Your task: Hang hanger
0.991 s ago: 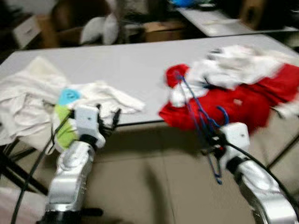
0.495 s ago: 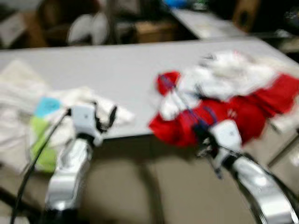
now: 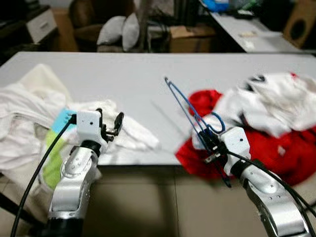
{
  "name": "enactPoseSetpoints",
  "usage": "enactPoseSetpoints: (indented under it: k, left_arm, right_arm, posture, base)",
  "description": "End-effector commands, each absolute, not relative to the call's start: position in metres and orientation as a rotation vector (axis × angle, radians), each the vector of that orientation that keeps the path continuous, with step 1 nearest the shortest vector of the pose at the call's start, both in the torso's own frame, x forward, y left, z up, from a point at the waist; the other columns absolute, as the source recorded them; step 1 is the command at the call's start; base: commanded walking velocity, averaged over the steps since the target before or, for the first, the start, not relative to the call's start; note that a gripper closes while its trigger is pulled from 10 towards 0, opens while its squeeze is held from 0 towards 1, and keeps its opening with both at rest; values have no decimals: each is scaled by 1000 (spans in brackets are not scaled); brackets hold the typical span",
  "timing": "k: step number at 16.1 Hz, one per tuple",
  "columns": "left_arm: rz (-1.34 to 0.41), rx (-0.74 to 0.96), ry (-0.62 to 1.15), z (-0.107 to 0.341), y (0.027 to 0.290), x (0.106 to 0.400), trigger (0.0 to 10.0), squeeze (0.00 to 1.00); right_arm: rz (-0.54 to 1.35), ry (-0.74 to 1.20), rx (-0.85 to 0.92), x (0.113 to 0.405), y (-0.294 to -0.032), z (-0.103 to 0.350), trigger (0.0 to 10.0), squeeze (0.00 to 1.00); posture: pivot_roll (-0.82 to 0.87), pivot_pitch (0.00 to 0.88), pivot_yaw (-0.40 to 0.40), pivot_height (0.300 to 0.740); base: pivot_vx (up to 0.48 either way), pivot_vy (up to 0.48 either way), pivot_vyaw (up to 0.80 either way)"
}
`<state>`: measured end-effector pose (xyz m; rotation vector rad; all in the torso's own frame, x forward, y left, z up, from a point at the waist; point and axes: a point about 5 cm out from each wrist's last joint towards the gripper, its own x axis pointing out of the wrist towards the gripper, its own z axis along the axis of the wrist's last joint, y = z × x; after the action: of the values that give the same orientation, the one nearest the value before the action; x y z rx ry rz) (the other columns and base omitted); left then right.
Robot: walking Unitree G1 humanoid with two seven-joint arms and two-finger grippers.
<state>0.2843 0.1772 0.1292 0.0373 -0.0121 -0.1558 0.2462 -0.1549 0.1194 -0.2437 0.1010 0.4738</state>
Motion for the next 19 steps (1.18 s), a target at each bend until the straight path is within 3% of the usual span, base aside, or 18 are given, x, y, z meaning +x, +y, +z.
enactPoseSetpoints:
  k: [1,4,6,9,11,13,16,19]
  left_arm:
    - [-143,58,-8,130,184,285,10000,133]
    - [-151,111,20,131,192,287,10000,114]
    - [-222,172,68,130,204,289,10000,0]
    - [-544,234,145,140,224,287,10000,0]
    - [-768,358,330,128,229,283,10000,0]
    - [-780,448,425,114,234,290,10000,0]
    - [-597,651,484,100,247,316,10000,0]
    - [-562,685,520,100,251,325,10000,0]
  right_arm:
    - [484,81,-235,244,-152,122,10000,0]
    - [510,89,-241,239,-153,122,10000,0]
    - [566,106,-256,235,-152,120,10000,0]
    - [698,141,-258,225,-156,122,10000,0]
    - [773,169,-281,219,-157,120,10000,0]
    - [783,188,-269,220,-156,118,10000,0]
    - [854,210,-274,215,-151,117,10000,0]
    - [876,233,-286,207,-153,116,10000,0]
  posture:
    - [-25,0,21,740]
    - [-34,0,32,740]
    - [-42,0,41,740]
    - [-48,0,51,740]
    - [-43,0,52,740]
    - [-44,0,55,740]
    - [-60,0,76,740]
    - [-76,0,91,740]
  base:
    - [356,0,0]
    - [117,0,0]
    - [0,0,0]
    - [0,0,0]
    - [0,0,0]
    - [0,0,0]
    - [0,0,0]
    - [0,0,0]
